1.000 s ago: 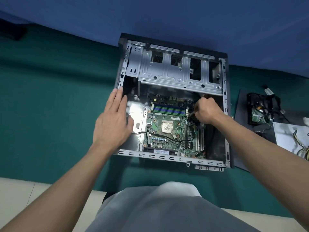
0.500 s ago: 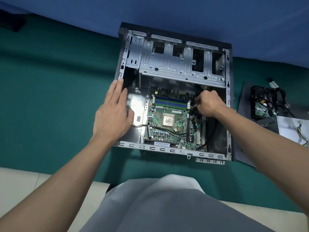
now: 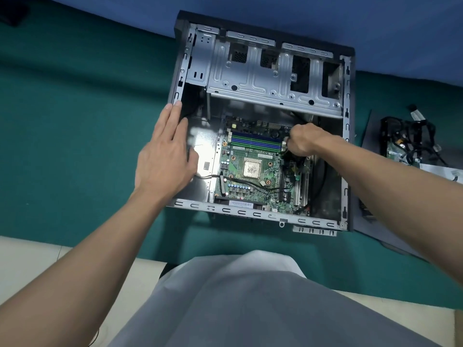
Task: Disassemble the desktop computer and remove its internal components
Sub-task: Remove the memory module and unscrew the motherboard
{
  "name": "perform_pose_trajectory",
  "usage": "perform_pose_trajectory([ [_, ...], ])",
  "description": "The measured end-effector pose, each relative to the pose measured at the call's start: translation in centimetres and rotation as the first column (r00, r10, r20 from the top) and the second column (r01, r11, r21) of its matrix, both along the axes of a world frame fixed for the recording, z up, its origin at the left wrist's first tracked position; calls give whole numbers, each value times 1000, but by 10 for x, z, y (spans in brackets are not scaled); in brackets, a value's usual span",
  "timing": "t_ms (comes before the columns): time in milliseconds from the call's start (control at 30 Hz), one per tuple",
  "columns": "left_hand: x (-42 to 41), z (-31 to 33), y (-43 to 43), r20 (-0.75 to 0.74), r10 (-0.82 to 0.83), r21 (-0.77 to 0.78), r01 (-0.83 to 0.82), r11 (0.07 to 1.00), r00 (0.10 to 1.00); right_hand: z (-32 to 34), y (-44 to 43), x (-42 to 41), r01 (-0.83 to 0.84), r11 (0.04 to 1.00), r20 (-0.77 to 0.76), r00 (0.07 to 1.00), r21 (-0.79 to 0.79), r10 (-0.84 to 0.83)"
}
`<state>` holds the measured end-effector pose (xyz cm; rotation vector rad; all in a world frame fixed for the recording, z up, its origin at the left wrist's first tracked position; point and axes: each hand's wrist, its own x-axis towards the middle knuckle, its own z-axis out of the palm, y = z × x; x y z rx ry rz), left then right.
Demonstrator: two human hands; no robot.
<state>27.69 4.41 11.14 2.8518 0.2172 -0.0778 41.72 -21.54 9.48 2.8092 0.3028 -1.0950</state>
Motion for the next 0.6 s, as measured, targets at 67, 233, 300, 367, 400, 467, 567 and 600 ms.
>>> perform_pose_trajectory([
  [67,0,0,0,4,-1,-5,1,1000,1000,-1,0,4,-21,1000,-4,1000,-18,21],
  [233,0,-2,1,7,-6,-3,6,1000,1000,1,0,4,-120,993,5,993,9,120],
  [300,0,-3,1,8,-8,1,8,1000,1000,3,0,3,-154,988,1,988,26,154],
  [367,0,-3,2,13,-10,0,10,1000,1000,6,-2,3,-175,984,-17,984,30,175],
  [400,0,-3,2,15,-12,-3,12,1000,1000,7,-4,3,-184,982,-25,982,37,185],
  [467,0,-4,2,19,-11,-4,11,1000,1000,9,-7,4,-203,978,-21,979,48,204],
  [567,0,-4,2,22,-12,1,12,1000,1000,6,-7,3,-217,976,-5,976,20,217],
  [600,0,-4,2,23,-11,1,11,1000,1000,5,-6,2,-212,977,0,977,5,212],
])
